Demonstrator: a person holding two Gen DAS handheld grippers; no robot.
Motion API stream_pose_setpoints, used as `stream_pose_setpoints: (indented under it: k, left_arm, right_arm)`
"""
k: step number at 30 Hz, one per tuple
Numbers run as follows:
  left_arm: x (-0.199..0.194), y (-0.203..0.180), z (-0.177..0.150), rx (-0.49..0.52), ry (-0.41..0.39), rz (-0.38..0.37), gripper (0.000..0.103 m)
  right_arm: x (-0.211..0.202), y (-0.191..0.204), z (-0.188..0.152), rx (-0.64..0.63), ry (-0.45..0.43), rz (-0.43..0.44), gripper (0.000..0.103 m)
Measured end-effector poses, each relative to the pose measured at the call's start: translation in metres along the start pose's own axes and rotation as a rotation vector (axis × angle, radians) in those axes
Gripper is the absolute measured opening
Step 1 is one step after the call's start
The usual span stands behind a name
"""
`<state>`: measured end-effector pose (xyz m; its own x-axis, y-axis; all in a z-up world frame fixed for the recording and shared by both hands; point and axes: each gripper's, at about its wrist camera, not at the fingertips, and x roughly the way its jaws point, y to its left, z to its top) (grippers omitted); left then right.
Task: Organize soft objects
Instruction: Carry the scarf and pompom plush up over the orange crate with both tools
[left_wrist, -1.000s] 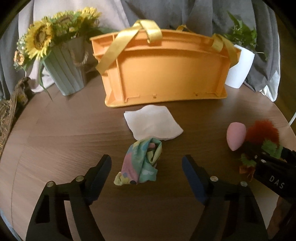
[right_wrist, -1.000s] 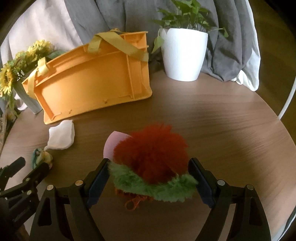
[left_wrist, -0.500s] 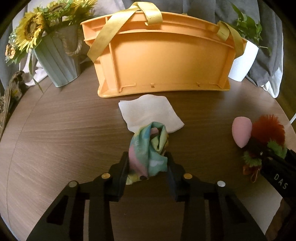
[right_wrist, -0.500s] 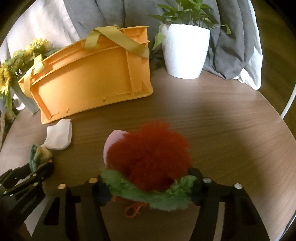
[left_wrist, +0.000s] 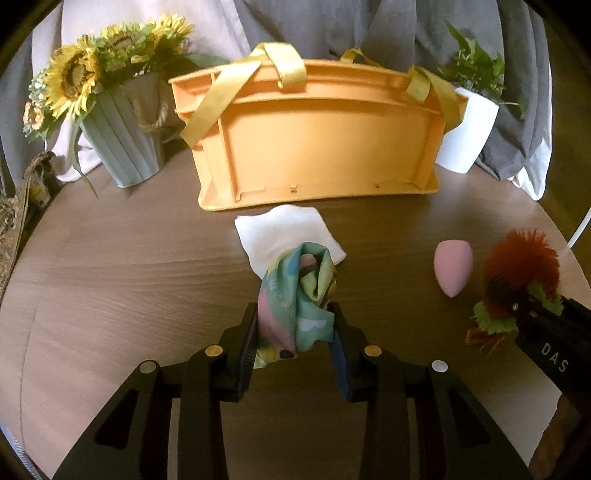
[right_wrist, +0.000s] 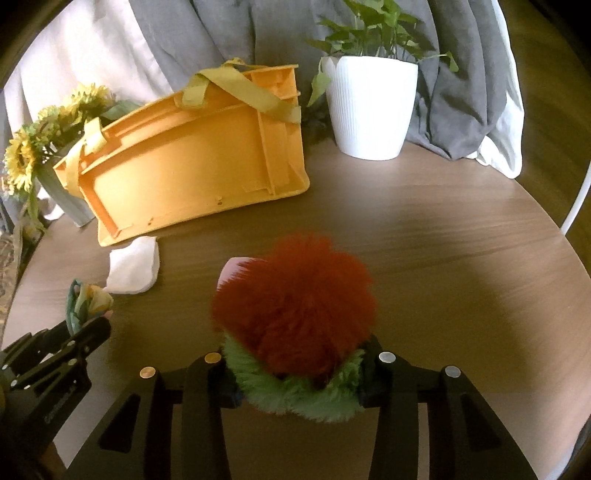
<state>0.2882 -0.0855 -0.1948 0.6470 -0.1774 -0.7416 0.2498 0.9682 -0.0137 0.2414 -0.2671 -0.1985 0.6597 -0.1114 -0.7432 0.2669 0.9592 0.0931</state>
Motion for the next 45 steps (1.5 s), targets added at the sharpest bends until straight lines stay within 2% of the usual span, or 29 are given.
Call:
stream_pose_setpoints:
  k: [23, 45]
  left_arm:
    - [-0.081, 0.003, 0.023, -0.049, -0.155, -0.031, 0.035]
    - [-0.135, 0.021, 0.071, -0.052, -0.343, -0.042, 0.035]
  right_arm:
    - [-0.071, 0.008, 0.029, -0.034, -0.119, 0.073, 0.043]
    - [-0.127, 0.034, 0.08, -0.064, -0.324, 0.114, 0.043]
